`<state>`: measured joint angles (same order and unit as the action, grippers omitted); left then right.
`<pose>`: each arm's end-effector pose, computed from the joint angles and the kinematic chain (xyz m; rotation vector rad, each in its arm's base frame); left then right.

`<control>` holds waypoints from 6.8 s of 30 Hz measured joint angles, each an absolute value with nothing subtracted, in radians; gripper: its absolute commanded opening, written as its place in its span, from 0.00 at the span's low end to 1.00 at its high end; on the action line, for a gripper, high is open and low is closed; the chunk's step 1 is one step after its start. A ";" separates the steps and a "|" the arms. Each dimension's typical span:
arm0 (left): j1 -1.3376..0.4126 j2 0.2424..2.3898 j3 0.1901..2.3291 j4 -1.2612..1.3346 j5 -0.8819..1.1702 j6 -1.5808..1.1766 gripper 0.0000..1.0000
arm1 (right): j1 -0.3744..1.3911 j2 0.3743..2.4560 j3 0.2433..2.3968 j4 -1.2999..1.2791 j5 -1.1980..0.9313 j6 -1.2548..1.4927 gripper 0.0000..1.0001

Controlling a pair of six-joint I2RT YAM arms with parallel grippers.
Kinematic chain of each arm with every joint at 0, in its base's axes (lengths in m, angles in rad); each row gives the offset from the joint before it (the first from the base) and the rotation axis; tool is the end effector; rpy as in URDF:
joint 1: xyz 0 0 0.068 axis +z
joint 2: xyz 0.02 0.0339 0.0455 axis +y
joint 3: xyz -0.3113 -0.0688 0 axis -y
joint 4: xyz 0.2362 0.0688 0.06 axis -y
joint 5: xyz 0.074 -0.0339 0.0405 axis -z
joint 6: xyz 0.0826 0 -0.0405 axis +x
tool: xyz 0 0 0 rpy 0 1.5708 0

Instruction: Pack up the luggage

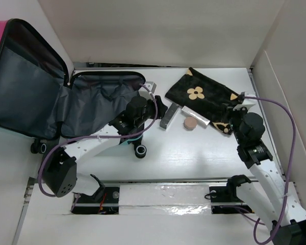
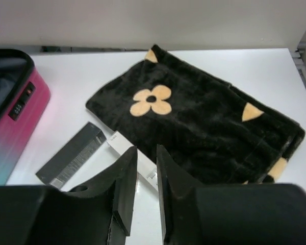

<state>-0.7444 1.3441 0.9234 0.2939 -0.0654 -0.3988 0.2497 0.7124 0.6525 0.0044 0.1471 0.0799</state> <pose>0.2576 -0.2300 0.3554 0.2529 1.7440 -0.7907 0.1767 0.0326 0.3541 -0.0249 1.6272 0.1339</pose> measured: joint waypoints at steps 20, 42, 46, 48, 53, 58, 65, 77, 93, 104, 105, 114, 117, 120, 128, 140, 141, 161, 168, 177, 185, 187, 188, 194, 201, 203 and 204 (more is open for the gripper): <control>-0.860 1.823 1.286 -0.001 -0.165 -0.240 0.67 | 0.249 0.634 0.591 0.069 0.126 0.136 0.64; -0.793 2.111 1.463 -0.068 -0.243 -0.165 0.13 | 0.249 0.636 0.589 0.084 0.059 0.128 0.65; -0.805 2.096 1.450 -0.056 -0.245 -0.164 0.00 | 0.249 0.646 0.589 0.083 0.059 0.128 0.65; -0.812 2.053 1.399 -0.028 -0.255 -0.164 0.00 | 0.249 0.654 0.589 0.084 0.055 0.128 0.65; -0.834 1.732 1.223 0.007 -0.293 -0.205 0.01 | 0.249 0.664 0.589 0.084 0.047 0.128 0.64; -0.766 1.314 0.990 0.231 -0.408 -0.305 0.15 | 0.249 0.693 0.589 0.094 0.007 0.128 0.65; -0.489 1.109 0.725 0.287 -0.465 -0.490 0.72 | 0.249 0.800 0.589 0.124 -0.064 0.109 0.03; -0.499 0.971 0.645 0.326 -0.319 -0.564 0.63 | 0.356 1.131 0.636 0.081 0.022 0.071 1.00; -0.536 0.953 0.529 0.494 0.053 -0.505 0.59 | 0.447 1.557 0.743 0.064 0.134 0.105 0.99; -0.563 0.906 0.474 0.530 0.105 -0.474 0.59 | 0.493 1.693 0.839 0.081 0.243 0.138 0.51; -0.569 0.891 0.471 0.529 0.097 -0.471 0.59 | 0.508 1.690 0.839 0.080 0.257 0.139 0.49; -0.598 0.590 0.349 0.557 -0.065 -0.478 0.60 | 0.707 1.488 0.949 0.012 0.282 0.103 0.47; -0.604 0.399 0.265 0.550 -0.187 -0.505 0.60 | 0.762 1.512 1.129 0.033 0.205 0.093 0.48; -0.619 0.245 0.218 0.551 -0.295 -0.511 0.63 | 0.817 1.639 1.371 0.062 0.104 0.090 0.78; -0.653 0.316 0.224 0.533 -0.405 -0.512 0.65 | 0.848 1.757 1.435 0.080 -0.025 0.093 0.92; -0.662 0.375 0.236 0.526 -0.375 -0.506 0.65 | 0.370 1.424 0.873 0.043 0.132 0.092 0.67; -0.662 0.379 0.237 0.529 -0.373 -0.506 0.65 | 0.362 1.445 0.874 0.033 0.136 0.081 0.70; -0.662 0.423 0.252 0.535 -0.350 -0.501 0.65 | 0.335 1.689 0.982 -0.079 0.109 -0.007 0.74; -0.662 0.426 0.255 0.532 -0.348 -0.501 0.65 | 0.331 1.717 0.997 -0.078 0.039 -0.009 0.70; -0.662 0.426 0.257 0.534 -0.347 -0.500 0.65 | 0.363 1.707 0.944 -0.061 -0.073 0.016 0.55; -0.662 0.428 0.257 0.535 -0.348 -0.500 0.65 | 0.388 1.728 0.957 -0.047 -0.079 0.051 0.19; -0.662 0.427 0.257 0.531 -0.348 -0.500 0.65 | 0.394 1.721 0.956 -0.033 -0.079 0.063 0.19; -0.662 0.427 0.257 0.530 -0.348 -0.500 0.65 | 0.403 1.712 0.956 -0.031 -0.079 0.066 0.19; -0.662 0.422 0.257 0.532 -0.351 -0.499 0.64 | 0.569 1.595 1.018 -0.040 -0.113 0.089 0.18; -0.662 0.398 0.257 0.509 -0.375 -0.506 0.47 | 0.810 1.666 1.407 0.026 -0.234 0.135 0.75; -0.662 0.374 0.257 0.503 -0.391 -0.509 0.44 | 0.833 1.726 1.520 0.062 -0.282 0.151 0.97; -0.662 0.359 0.257 0.503 -0.405 -0.513 0.43 | 0.835 1.747 1.543 0.092 -0.304 0.155 0.97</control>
<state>-0.6617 0.3592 0.2569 0.5030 -0.4046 -0.5133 0.8349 1.7470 1.5433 0.0917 -0.3038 0.1551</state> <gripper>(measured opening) 0.447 0.942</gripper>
